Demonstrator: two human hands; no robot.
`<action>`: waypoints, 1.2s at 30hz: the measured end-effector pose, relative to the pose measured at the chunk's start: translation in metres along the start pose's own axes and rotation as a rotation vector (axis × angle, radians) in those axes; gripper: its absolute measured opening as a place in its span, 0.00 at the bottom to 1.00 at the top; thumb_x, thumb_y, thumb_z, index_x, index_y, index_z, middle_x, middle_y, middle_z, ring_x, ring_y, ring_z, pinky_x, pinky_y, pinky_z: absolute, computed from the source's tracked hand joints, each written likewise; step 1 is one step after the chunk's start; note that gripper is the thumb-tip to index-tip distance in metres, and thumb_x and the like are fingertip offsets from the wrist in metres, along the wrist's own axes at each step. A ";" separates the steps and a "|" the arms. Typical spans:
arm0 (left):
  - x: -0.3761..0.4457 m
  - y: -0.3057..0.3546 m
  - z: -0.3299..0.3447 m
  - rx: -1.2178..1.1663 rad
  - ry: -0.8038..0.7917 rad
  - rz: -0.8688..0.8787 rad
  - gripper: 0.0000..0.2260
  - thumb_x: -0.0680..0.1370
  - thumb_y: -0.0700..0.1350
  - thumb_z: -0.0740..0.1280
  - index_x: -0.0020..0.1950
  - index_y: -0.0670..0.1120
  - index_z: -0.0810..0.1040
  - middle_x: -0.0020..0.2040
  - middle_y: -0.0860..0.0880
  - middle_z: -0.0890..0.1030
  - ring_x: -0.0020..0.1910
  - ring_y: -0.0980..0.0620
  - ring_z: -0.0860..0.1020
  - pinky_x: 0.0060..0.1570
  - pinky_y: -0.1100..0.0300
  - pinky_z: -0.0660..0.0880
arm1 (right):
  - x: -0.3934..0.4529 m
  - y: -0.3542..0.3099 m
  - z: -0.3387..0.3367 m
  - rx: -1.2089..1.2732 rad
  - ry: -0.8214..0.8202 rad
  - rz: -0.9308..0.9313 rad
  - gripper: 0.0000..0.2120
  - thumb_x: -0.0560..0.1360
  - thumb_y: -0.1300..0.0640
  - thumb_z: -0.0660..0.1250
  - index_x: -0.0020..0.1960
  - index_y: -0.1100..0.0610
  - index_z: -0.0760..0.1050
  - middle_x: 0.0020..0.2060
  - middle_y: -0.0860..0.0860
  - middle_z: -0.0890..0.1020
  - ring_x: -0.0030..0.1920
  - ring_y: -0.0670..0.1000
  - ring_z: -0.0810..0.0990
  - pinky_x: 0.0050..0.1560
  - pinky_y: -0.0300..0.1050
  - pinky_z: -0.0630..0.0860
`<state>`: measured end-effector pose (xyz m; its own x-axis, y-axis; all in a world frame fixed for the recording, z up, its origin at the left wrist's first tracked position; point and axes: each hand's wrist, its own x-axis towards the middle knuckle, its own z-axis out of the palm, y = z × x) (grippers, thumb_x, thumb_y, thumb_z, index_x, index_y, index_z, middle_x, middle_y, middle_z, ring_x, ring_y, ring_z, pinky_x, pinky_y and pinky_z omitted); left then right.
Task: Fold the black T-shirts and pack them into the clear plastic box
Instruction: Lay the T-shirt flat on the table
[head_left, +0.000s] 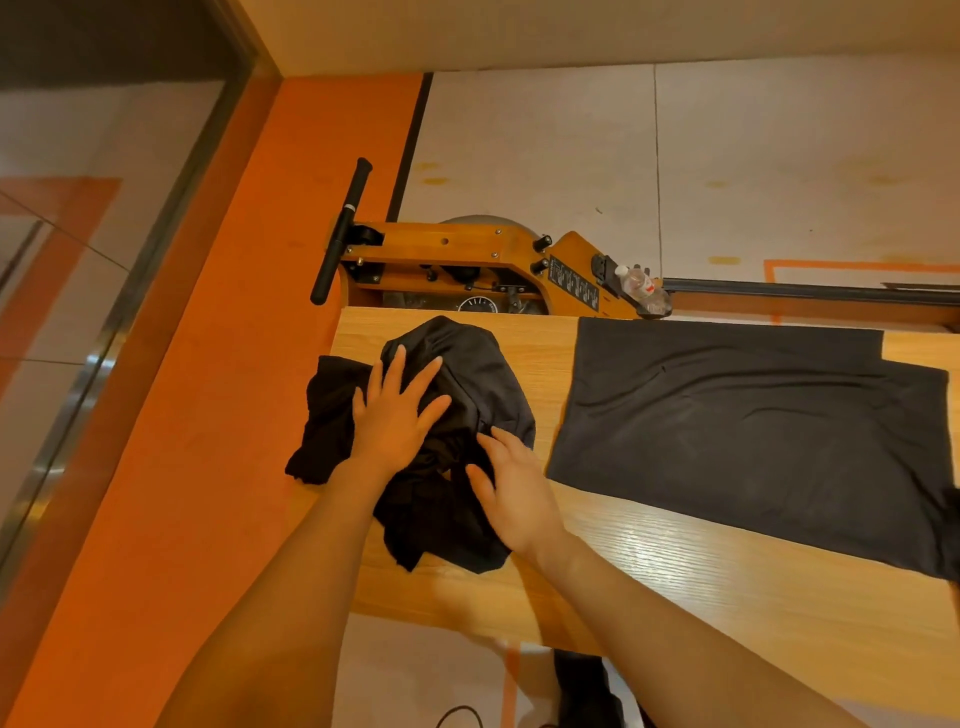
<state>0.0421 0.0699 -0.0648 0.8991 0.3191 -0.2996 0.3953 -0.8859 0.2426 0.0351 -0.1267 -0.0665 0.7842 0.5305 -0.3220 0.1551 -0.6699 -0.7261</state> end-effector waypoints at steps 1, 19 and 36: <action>-0.006 0.010 0.002 -0.010 0.052 -0.036 0.25 0.79 0.65 0.51 0.76 0.65 0.53 0.80 0.51 0.45 0.78 0.45 0.41 0.73 0.37 0.45 | -0.005 0.007 -0.007 0.008 0.042 0.006 0.23 0.83 0.49 0.57 0.76 0.55 0.63 0.75 0.52 0.64 0.74 0.53 0.62 0.73 0.45 0.60; -0.073 0.180 0.084 -0.138 0.004 -0.011 0.22 0.82 0.51 0.61 0.75 0.52 0.64 0.77 0.48 0.59 0.75 0.45 0.58 0.69 0.50 0.63 | -0.123 0.168 -0.118 -0.264 0.449 0.442 0.23 0.81 0.50 0.62 0.74 0.53 0.67 0.76 0.55 0.64 0.75 0.57 0.61 0.73 0.55 0.62; -0.071 0.175 0.091 -0.305 0.071 -0.406 0.08 0.80 0.46 0.65 0.53 0.42 0.76 0.54 0.41 0.76 0.51 0.39 0.76 0.51 0.41 0.76 | -0.168 0.232 -0.144 -0.288 0.553 0.598 0.22 0.82 0.53 0.61 0.73 0.58 0.68 0.75 0.59 0.64 0.75 0.60 0.62 0.72 0.58 0.64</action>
<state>0.0305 -0.1383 -0.0854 0.6677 0.6488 -0.3650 0.7430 -0.5504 0.3809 0.0258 -0.4465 -0.0934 0.9509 -0.2322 -0.2047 -0.2894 -0.9014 -0.3221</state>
